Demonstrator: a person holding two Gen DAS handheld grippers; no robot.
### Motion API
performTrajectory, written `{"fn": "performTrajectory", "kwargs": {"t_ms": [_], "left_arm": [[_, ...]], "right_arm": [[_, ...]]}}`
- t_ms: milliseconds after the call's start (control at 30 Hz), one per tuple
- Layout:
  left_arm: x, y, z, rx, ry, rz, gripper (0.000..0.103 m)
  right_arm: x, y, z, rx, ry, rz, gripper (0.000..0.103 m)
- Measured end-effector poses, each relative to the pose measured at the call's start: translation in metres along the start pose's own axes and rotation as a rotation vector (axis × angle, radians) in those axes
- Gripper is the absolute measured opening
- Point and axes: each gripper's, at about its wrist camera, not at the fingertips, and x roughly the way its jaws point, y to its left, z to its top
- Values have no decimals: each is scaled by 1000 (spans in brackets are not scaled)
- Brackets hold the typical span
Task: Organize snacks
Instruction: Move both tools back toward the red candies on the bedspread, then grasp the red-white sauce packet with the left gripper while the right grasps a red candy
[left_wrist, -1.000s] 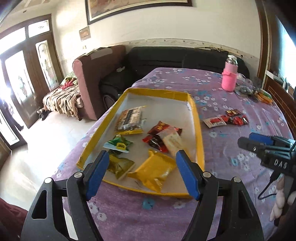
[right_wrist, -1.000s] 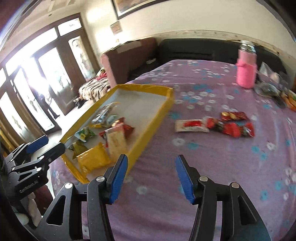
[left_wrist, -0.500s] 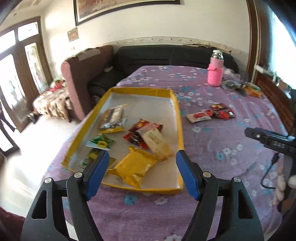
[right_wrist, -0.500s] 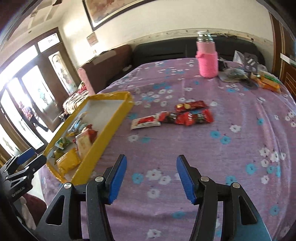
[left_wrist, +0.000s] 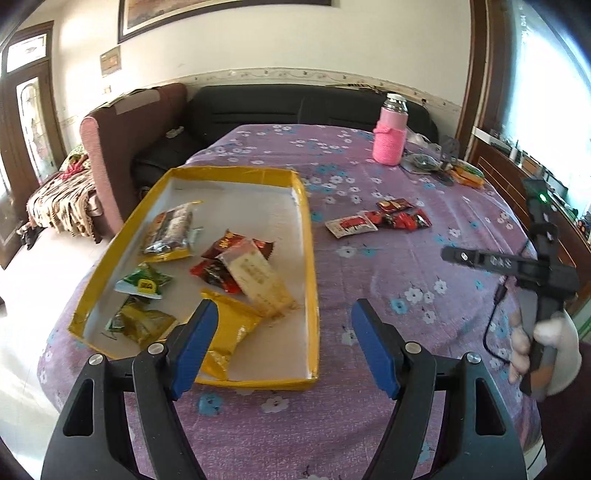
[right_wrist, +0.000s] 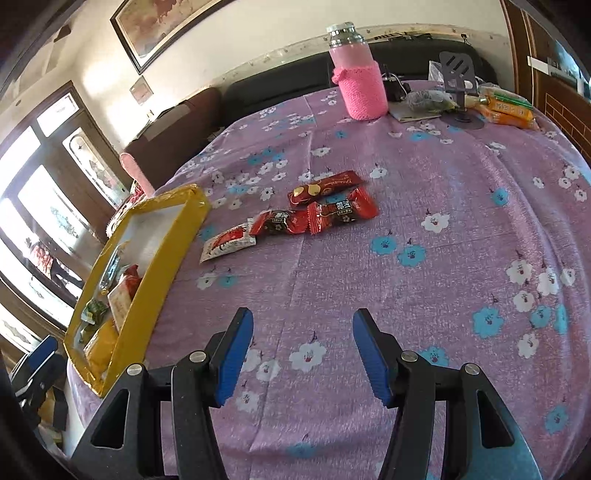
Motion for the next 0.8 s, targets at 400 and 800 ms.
{"fn": "performTrajectory", "kwargs": {"t_ms": [400, 800], "left_arm": [[5, 9, -3, -20, 25, -17, 75], [26, -12, 19, 13, 88, -185, 75]], "right_arm": [[77, -30, 92, 93, 41, -211, 58], [89, -13, 77, -4, 18, -288, 24]]}}
